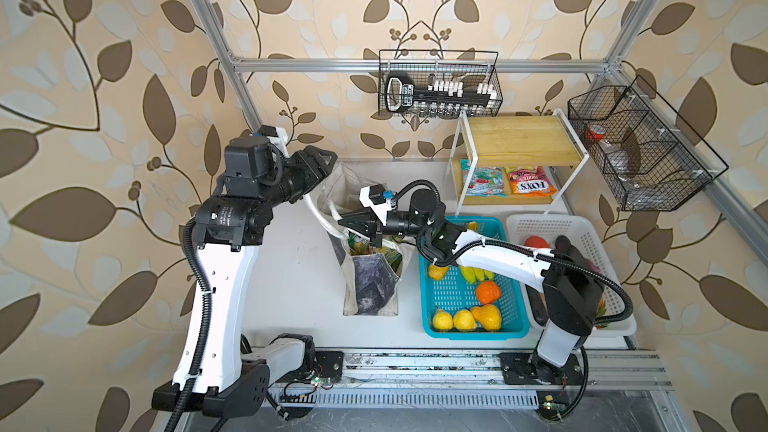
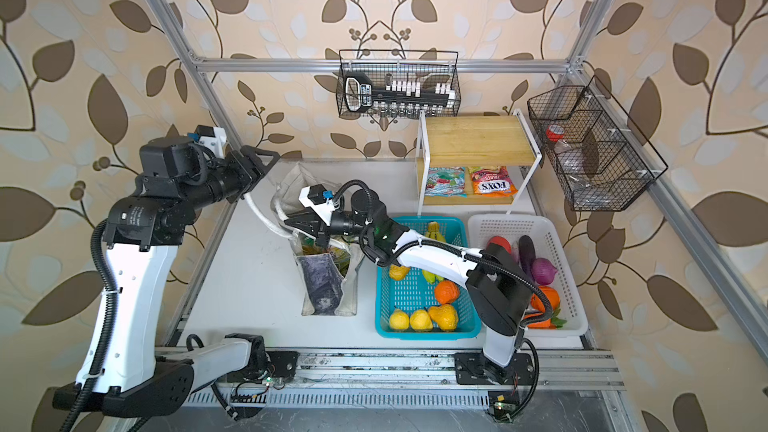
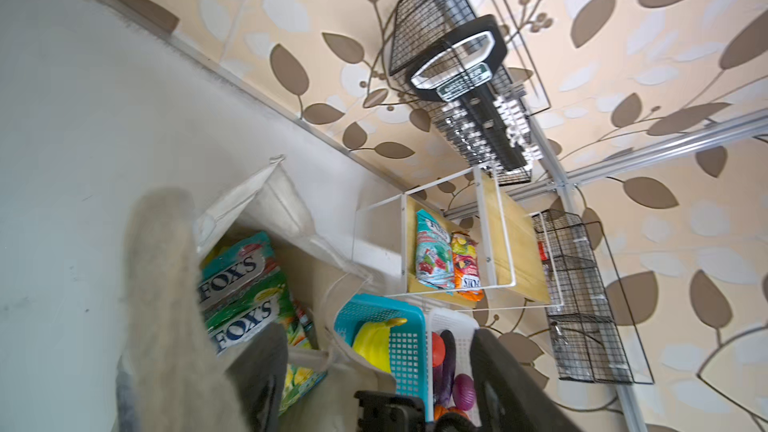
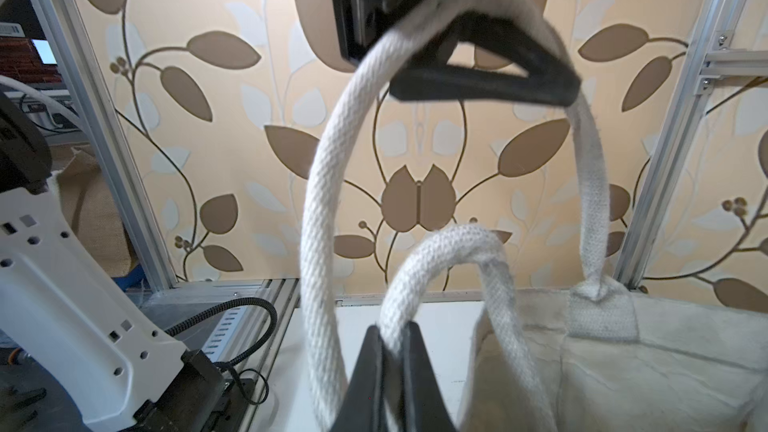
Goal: Place the food into the grocery bag and tie it
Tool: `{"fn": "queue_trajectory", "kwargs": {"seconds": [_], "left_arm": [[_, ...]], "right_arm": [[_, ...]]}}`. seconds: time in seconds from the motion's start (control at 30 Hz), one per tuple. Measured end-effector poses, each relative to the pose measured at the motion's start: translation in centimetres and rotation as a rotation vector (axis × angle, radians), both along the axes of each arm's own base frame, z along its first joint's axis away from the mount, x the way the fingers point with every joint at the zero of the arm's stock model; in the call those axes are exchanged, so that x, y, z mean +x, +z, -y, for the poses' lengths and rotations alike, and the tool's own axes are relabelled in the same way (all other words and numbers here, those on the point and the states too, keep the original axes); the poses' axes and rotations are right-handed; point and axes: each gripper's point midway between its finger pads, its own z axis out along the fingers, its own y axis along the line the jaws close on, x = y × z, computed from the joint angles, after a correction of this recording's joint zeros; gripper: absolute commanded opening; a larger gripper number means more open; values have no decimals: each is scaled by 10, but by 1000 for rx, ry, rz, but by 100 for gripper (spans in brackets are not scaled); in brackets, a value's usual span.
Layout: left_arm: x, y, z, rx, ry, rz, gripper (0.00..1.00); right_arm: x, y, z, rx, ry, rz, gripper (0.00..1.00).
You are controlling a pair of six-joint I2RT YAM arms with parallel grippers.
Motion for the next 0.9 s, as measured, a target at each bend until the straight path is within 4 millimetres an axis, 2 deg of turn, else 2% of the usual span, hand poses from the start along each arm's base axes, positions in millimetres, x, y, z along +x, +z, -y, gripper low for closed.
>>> {"fn": "queue_trajectory", "kwargs": {"seconds": [0.1,0.17,0.27,0.33,0.43,0.53,0.67,0.73,0.83,0.9], "left_arm": [[13,2,40,30,-117,-29,75],[32,-6,66,57,-185,-67,76],[66,-38,89,103,-230,-149,78],[81,-72,91,145,-230,-235,83],[89,-105,88,212,-233,-321,87],[89,-116,83,249,-240,-339,85],[86,-128,78,254,-265,-356,83],[88,-136,74,261,-273,-372,87],[90,-147,72,281,-293,-388,98],[91,-152,68,297,-297,-396,99]], "right_arm": [[1,-5,0,-23,-5,21,0],[2,-8,2,-27,-11,36,0],[9,-9,7,-11,-28,56,0],[15,-5,13,12,-41,74,0],[18,13,17,85,-37,122,0],[16,22,16,166,-16,158,0],[25,13,7,220,20,132,0],[34,8,6,236,25,111,0],[41,9,13,261,25,95,0],[41,14,17,273,24,104,0]]}}
